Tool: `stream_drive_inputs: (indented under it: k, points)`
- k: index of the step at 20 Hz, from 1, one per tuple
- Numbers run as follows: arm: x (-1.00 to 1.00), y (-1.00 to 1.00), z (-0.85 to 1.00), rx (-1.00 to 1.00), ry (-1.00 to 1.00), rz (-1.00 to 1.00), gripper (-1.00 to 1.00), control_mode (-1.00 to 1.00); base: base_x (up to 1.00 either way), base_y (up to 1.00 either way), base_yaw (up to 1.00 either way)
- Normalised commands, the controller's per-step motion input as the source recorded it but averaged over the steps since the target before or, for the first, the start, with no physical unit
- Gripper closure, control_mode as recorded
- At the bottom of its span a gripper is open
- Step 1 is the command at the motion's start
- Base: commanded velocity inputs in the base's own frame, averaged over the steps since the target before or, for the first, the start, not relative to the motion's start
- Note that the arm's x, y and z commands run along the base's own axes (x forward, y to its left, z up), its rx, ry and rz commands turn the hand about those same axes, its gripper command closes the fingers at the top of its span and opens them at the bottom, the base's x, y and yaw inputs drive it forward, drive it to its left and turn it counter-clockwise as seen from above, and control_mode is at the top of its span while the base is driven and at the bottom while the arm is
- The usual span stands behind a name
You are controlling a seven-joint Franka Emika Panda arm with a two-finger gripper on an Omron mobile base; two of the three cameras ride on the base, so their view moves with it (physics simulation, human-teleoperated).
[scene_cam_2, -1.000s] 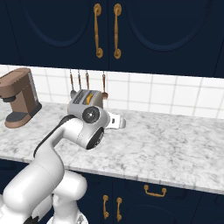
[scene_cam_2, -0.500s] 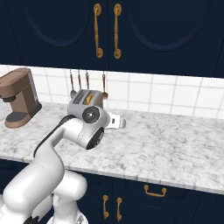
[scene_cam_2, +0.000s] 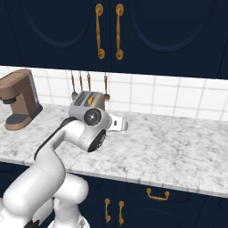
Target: Start the toaster. Once the lever pops up, take the bread to the plate on the dining counter.
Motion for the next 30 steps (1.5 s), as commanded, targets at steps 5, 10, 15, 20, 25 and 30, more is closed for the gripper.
stream_drive_inputs:
  k: [5,10,15,20,25,30]
  points:
    - [0.00,0.00,0.00,0.00,0.00,0.00,-1.00,-1.00,0.00,0.00,0.00]
    - [0.00,0.00,0.00,0.00,0.00,0.00,-1.00,-1.00,0.00,0.00,0.00]
    - [0.00,0.00,0.00,0.00,0.00,0.00,-1.00,-1.00,0.00,0.00,0.00]
    - [0.00,0.00,0.00,0.00,0.00,0.00,-1.00,-1.00,0.00,0.00,0.00]
    - [0.00,0.00,0.00,0.00,0.00,0.00,-1.00,-1.00,0.00,0.00,0.00]
    - [0.00,0.00,0.00,0.00,0.00,0.00,-1.00,-1.00,0.00,0.00,0.00]
